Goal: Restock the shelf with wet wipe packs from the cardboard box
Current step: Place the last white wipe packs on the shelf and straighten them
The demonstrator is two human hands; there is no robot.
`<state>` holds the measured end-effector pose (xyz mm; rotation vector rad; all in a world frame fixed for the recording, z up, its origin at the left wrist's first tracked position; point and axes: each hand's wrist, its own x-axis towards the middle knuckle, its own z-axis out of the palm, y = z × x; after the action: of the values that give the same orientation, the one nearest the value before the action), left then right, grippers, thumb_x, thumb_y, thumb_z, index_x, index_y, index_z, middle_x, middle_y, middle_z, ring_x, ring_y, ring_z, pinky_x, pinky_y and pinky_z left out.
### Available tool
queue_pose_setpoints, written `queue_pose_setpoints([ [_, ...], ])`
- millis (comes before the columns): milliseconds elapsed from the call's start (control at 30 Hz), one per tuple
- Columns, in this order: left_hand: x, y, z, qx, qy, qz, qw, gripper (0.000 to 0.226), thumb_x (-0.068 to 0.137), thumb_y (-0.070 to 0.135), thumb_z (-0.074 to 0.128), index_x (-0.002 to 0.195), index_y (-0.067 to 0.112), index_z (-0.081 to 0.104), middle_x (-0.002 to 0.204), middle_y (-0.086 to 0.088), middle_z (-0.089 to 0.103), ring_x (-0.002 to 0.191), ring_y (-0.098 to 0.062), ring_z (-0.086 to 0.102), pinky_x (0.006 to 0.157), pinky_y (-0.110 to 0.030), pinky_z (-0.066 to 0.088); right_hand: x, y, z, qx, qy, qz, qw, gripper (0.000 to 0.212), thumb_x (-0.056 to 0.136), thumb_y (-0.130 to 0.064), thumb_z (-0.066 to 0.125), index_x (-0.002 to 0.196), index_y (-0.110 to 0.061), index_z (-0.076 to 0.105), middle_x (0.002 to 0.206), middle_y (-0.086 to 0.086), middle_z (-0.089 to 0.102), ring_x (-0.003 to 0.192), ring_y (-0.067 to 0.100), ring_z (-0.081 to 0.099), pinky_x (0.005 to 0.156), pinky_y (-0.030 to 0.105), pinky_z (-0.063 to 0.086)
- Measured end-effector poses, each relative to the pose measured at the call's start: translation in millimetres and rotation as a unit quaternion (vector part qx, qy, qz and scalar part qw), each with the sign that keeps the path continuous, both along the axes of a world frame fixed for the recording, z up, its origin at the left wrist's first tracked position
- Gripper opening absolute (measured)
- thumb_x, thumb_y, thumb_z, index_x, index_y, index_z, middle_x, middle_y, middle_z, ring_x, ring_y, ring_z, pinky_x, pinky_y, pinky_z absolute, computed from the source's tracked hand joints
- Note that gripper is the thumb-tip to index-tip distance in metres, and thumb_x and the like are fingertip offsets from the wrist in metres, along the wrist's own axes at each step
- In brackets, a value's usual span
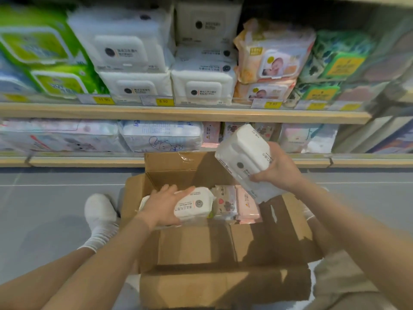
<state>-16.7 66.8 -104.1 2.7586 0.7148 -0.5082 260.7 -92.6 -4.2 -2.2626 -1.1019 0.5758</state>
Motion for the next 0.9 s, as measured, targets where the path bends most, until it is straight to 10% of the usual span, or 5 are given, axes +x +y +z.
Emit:
queue_pose_setpoints([
  [367,-16.0,64.7,147.2,0.137,-0.117,0.046,0.983,0.101,0.063,0.068,0.054,0.142,0.050,-0.006,0.116,0.002,0.041,0.109,-0.020,0.037,0.086,-0.038,0.039,-14.9,70.4,118.3,0.084,-0.146,0.136,0.976,0.099,0.049,-0.036,0.087,0.134,-0.022,0.037,0.121,0.000,0.048,0.109,0.020,0.046,0.089,0.041,0.044],
  [533,-37.6,91.8,173.6,0.169,-0.194,0.116,0.959,0.110,0.041,0.102,0.014,0.140,0.054,0.003,0.112,0.004,0.044,0.109,-0.021,0.041,0.081,-0.037,0.035,-21.3,130.7,145.9,0.092,-0.294,0.223,0.925,0.098,0.055,-0.040,0.081,0.138,-0.022,0.033,0.122,0.001,0.048,0.110,0.024,0.045,0.092,0.040,0.038],
  [733,-45.8,135.1,168.5,0.172,-0.190,0.169,0.952,0.100,0.049,0.076,0.037,0.140,0.054,0.001,0.113,0.002,0.046,0.107,-0.021,0.041,0.080,-0.037,0.041,-22.1,203.0,176.1,0.076,-0.427,0.288,0.854,0.095,0.062,-0.030,0.079,0.142,-0.020,0.029,0.125,0.003,0.046,0.111,0.025,0.042,0.093,0.033,0.030],
  [900,-45.9,159.4,160.9,0.181,-0.210,0.165,0.946,0.103,0.049,0.081,0.031,0.142,0.049,0.002,0.114,0.001,0.047,0.106,-0.023,0.043,0.079,-0.038,0.042,10.0,234.1,171.6,0.004,-0.384,0.284,0.878,0.092,0.068,-0.023,0.078,0.144,-0.031,0.027,0.135,0.001,0.046,0.122,0.024,0.044,0.095,0.035,0.037],
])
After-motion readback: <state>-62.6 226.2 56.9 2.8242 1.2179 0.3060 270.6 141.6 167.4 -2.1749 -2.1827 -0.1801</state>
